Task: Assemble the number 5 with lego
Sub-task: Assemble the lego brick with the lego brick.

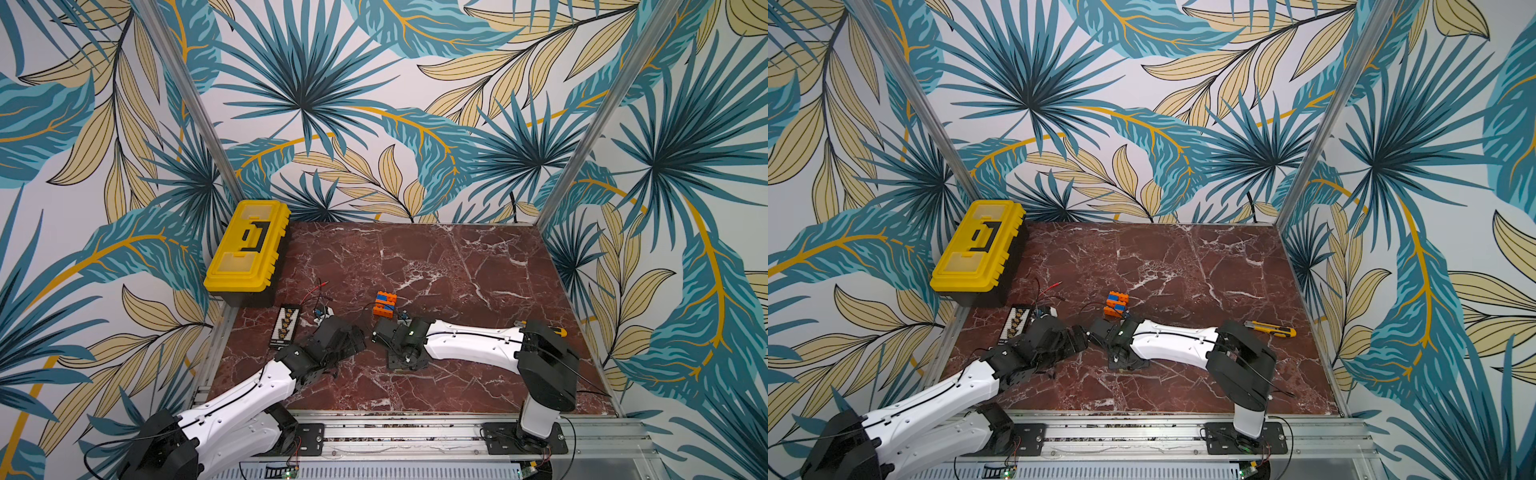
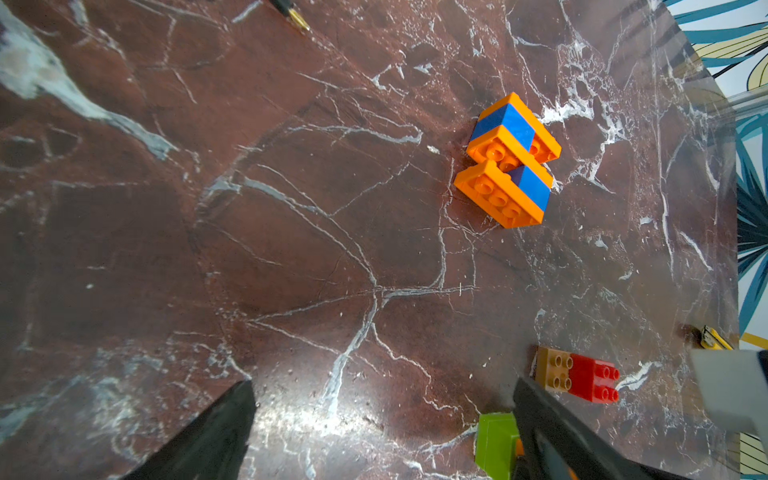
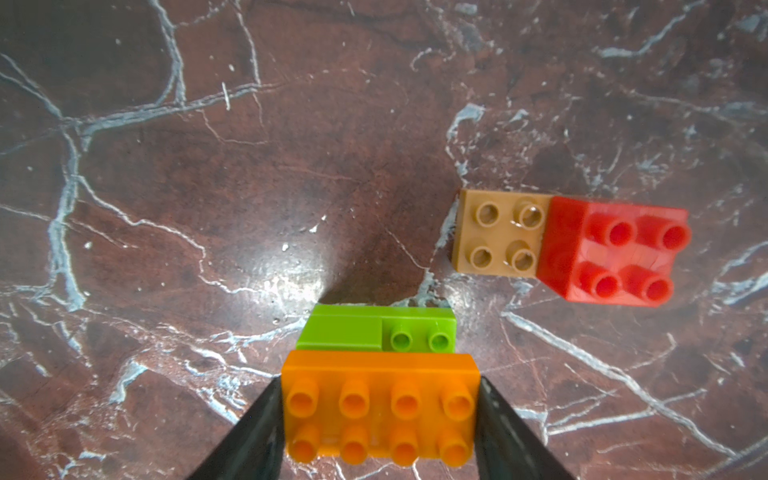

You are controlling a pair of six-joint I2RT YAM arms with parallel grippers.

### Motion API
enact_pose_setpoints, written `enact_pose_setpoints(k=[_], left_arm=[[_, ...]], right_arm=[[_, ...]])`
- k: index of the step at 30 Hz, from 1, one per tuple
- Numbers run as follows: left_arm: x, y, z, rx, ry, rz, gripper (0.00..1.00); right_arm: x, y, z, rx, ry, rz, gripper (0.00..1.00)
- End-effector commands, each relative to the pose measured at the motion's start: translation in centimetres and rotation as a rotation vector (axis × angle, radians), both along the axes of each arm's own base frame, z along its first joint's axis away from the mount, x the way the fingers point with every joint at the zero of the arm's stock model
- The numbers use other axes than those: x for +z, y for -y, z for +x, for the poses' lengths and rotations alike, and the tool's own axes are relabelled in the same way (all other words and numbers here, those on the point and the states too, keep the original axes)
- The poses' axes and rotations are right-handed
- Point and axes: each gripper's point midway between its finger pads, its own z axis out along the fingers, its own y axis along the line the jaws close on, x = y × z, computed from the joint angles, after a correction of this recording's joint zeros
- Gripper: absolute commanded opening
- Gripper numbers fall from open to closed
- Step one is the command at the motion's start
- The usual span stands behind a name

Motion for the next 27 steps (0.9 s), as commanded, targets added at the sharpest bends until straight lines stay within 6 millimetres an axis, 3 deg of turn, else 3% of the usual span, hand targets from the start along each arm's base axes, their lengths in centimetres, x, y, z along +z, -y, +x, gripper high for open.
enact_pose_setpoints(k=[1, 19, 27], left_arm=[[-1.0, -0.5, -0.4, 0.001, -0.016, 0.018, 1.00], [-1.3, -0.9, -0.5, 0.014, -0.031, 0.032, 1.00], [-1.2, -1.2, -0.7, 0.025, -0.033, 0.033, 1.00]], right_arm=[[-1.6, 1.9, -0.7, -0.008, -0.042, -0.101, 0.57], [-4.7, 4.3, -2.0, 0.003, -0.116, -0.255, 0.57], [-6.4, 4.6, -3.0, -0.005, -0.168, -0.226, 0.55]])
